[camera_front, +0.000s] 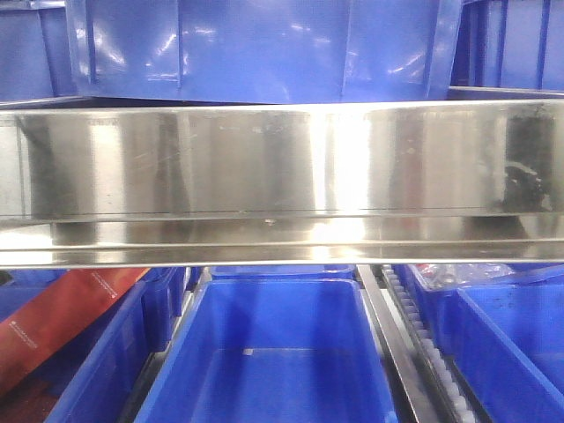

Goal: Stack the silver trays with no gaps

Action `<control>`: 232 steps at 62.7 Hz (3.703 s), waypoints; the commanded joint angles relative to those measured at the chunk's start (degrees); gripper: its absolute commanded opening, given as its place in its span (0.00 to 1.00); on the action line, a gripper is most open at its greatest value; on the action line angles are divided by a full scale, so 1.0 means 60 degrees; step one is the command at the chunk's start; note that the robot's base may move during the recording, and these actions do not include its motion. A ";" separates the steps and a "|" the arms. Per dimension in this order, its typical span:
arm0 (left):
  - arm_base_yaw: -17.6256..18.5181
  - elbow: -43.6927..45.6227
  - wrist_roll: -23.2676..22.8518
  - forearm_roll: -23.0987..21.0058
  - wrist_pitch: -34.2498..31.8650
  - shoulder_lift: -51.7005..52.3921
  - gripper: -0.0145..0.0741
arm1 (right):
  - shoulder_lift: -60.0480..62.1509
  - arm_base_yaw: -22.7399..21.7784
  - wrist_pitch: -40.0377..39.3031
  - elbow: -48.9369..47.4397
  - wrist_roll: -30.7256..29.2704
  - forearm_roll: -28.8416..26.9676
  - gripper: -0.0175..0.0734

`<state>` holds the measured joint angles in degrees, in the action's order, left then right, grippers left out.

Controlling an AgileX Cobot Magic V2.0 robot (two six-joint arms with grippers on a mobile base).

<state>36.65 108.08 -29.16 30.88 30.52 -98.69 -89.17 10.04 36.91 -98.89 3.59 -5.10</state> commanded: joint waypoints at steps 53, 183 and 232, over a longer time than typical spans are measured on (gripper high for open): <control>0.0047 0.0025 0.0089 0.0042 -0.0654 0.0135 0.14 | 0.0183 0.0058 -0.0519 -0.0140 -0.0188 -0.0118 0.11; 0.0047 0.0025 0.0089 0.0042 -0.0654 0.0135 0.14 | 0.0183 0.0058 -0.0519 -0.0140 -0.0188 -0.0118 0.11; 0.0047 0.0025 0.0089 0.0042 -0.0654 0.0135 0.14 | 0.0183 0.0058 -0.0519 -0.0140 -0.0188 -0.0118 0.11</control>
<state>36.42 108.08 -29.16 31.09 30.08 -98.41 -88.77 10.01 36.57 -98.89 3.49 -5.20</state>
